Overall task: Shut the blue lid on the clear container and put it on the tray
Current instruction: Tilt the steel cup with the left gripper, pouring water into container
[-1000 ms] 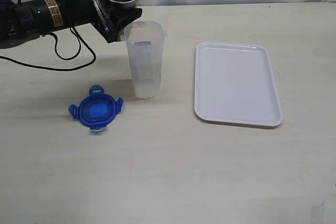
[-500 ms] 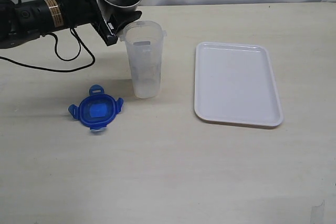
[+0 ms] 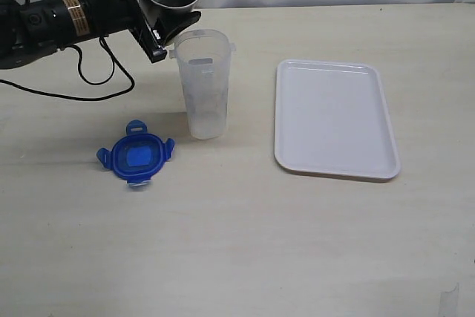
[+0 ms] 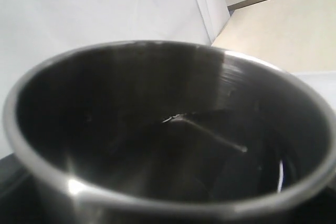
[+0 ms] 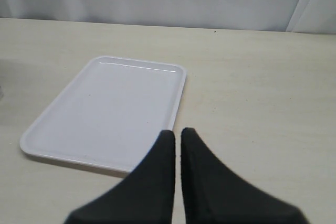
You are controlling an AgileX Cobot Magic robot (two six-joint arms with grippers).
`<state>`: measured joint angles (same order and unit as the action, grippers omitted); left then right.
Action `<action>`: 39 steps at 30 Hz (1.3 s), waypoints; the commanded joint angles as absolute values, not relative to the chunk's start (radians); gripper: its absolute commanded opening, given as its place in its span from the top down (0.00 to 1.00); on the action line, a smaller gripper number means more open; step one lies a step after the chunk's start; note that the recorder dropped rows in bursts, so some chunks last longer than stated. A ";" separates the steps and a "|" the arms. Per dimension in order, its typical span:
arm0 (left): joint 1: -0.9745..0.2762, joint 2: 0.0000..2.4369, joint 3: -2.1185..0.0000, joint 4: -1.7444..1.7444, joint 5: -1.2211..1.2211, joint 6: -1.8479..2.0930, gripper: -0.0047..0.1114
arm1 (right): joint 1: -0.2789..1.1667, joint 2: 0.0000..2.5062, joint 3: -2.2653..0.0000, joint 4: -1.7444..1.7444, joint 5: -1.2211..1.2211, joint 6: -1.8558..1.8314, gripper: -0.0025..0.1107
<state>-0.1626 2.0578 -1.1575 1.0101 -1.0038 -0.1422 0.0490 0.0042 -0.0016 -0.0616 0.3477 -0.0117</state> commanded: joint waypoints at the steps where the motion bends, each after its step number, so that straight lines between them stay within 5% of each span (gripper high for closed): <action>1: -0.165 2.045 -1.170 0.957 -1.076 -0.100 0.96 | 0.046 0.000 0.000 -0.068 0.346 -0.008 0.94; 39: -0.165 2.045 -1.170 0.947 -1.068 0.081 0.96 | 0.046 0.000 0.000 -0.068 0.346 -0.008 0.94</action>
<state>-0.1626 2.0578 -1.1575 0.9909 -1.0038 0.0709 0.0490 0.0042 -0.0016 -0.0616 0.3477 -0.0117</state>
